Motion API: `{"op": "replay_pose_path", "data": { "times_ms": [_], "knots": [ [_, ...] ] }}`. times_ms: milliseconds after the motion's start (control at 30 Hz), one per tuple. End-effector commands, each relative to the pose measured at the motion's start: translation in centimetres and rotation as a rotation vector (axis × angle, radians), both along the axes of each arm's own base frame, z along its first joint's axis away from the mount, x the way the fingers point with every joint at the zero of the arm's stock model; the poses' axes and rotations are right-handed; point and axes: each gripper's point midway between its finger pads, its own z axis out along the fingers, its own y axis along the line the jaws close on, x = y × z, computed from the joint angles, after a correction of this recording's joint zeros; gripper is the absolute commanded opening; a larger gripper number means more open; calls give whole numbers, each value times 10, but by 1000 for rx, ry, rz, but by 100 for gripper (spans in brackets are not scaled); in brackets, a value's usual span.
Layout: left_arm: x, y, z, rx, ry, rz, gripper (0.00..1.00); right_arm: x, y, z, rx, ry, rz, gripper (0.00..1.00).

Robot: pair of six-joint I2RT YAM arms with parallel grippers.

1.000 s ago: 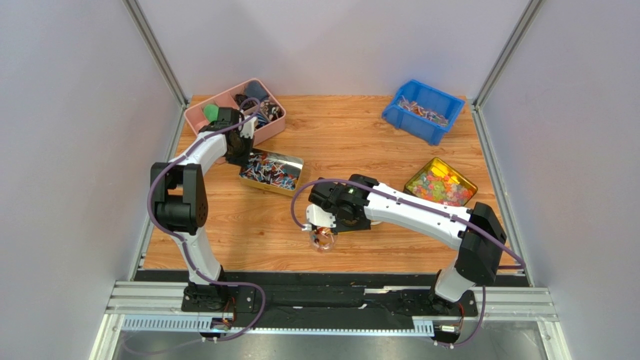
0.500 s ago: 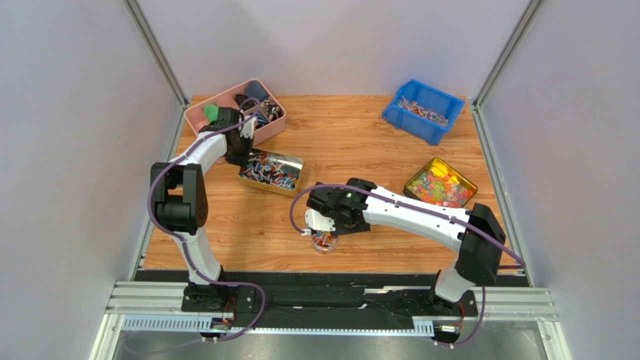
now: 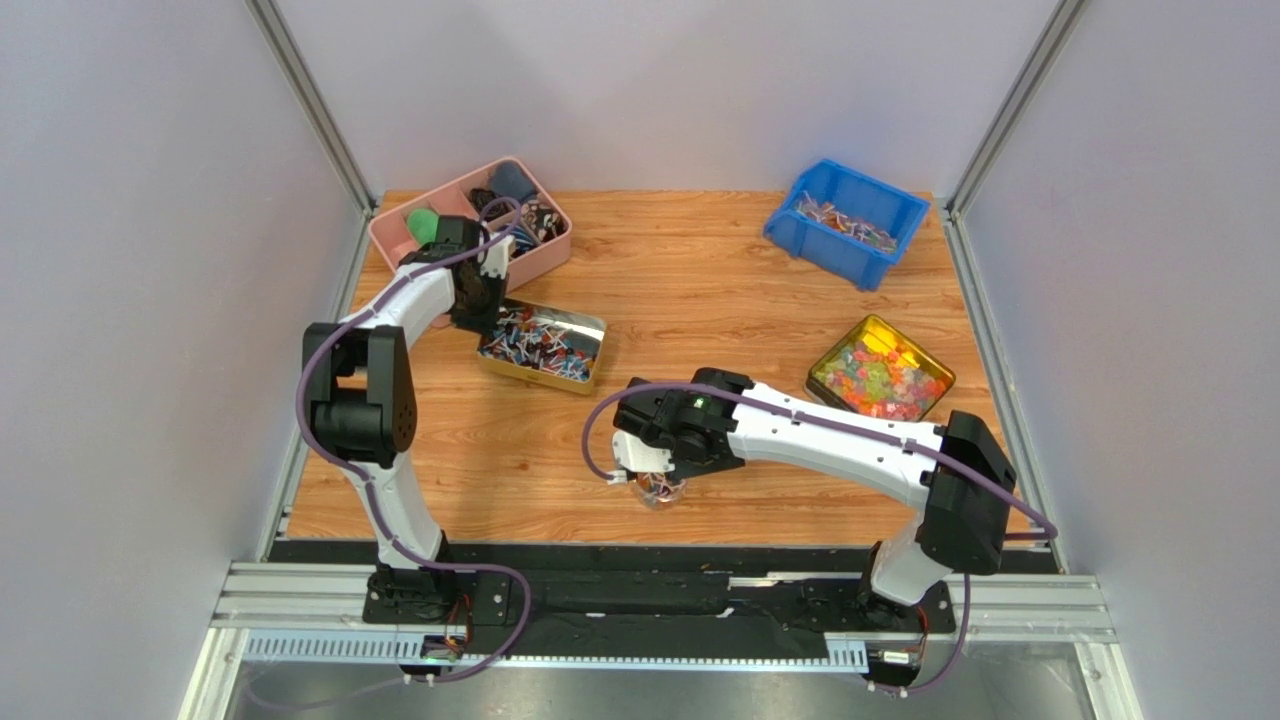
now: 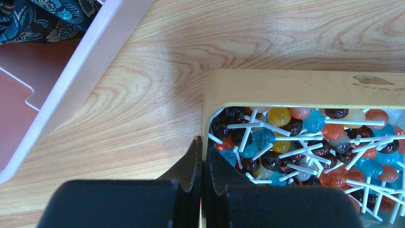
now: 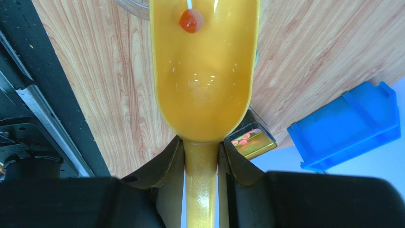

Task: Pack the candies
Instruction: Place the fake candies in the packing bottle, then scoop the fake candies from the storage box.

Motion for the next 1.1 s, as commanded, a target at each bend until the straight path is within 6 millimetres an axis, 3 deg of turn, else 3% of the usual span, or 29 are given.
{"op": "replay_pose_path", "data": {
  "times_ms": [0, 400, 633, 1067],
  "knots": [
    [11, -1, 8, -13, -42, 3, 0, 5, 2, 16, 28, -62, 33, 0],
    [11, 0, 6, -9, -38, 3, 0, 0, 1, 12, -18, -81, 81, 0],
    [12, -2, 2, -20, -29, -3, 0, 5, 4, 23, 12, -118, 88, 0],
    [9, -12, -18, -70, 29, -19, 0, 33, 23, 77, 279, -189, -7, 0]
  ]
}}
